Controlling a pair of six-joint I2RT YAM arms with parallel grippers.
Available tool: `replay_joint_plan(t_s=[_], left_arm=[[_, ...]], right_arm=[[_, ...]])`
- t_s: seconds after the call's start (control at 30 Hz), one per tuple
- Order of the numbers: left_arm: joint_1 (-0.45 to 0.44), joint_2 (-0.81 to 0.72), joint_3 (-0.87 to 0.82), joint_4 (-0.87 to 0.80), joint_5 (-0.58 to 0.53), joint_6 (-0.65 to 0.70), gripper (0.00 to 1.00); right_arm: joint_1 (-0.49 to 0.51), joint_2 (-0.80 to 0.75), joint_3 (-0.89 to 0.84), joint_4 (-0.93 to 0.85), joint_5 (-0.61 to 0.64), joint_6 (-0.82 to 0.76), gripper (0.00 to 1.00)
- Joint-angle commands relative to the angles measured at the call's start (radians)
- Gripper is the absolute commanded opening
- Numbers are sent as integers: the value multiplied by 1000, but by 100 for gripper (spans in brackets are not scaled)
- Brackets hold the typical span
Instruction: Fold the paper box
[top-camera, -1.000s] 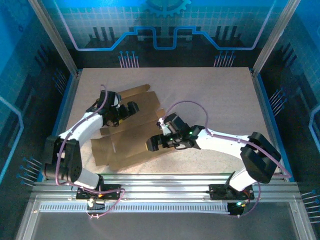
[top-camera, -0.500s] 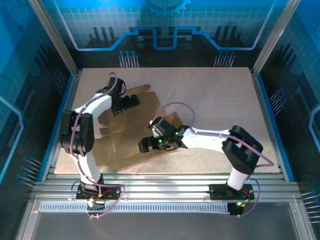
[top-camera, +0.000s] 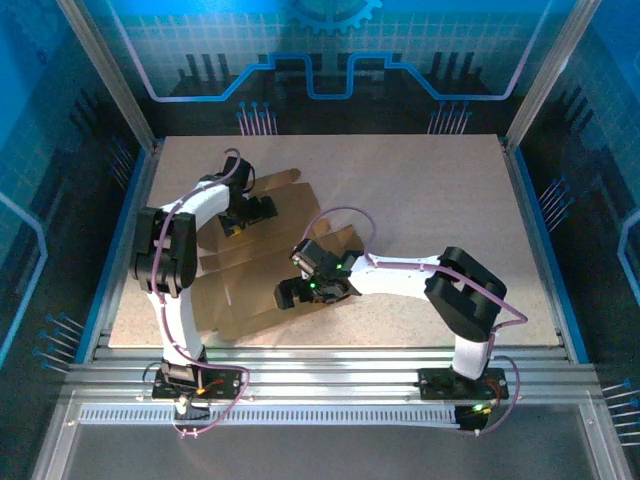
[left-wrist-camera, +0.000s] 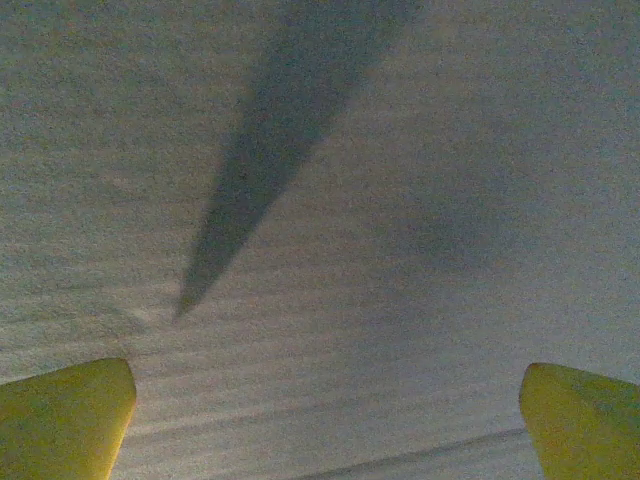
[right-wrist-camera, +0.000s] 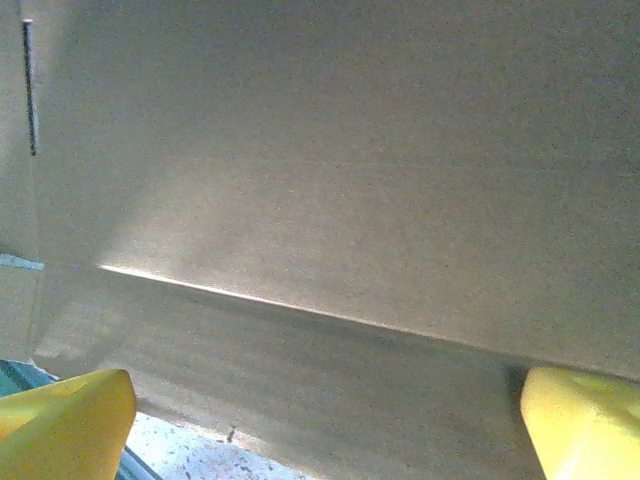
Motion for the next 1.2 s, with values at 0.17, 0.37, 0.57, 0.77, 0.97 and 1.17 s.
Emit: replay_joint_plan(t_s=[0.17, 0.37, 0.57, 0.77, 0.97, 1.17], left_arm=[[8, 0, -15, -21, 29, -4, 99], [11, -27, -97, 22, 59, -33, 100], [12, -120, -238, 121, 171, -156, 99], [1, -256, -409, 234, 188, -302, 99], [-54, -367, -577, 337, 206, -419, 99], [-142, -441, -645, 359, 208, -466, 99]], right_arm=[[9, 30, 16, -69, 62, 10, 100], [-51, -5, -43, -69, 67, 1, 100], [-131, -45, -95, -72, 74, -32, 100], [-234, -65, -118, -78, 82, -88, 100], [-335, -53, -98, -78, 73, -138, 100], [-427, 9, -18, -79, 53, -180, 100]])
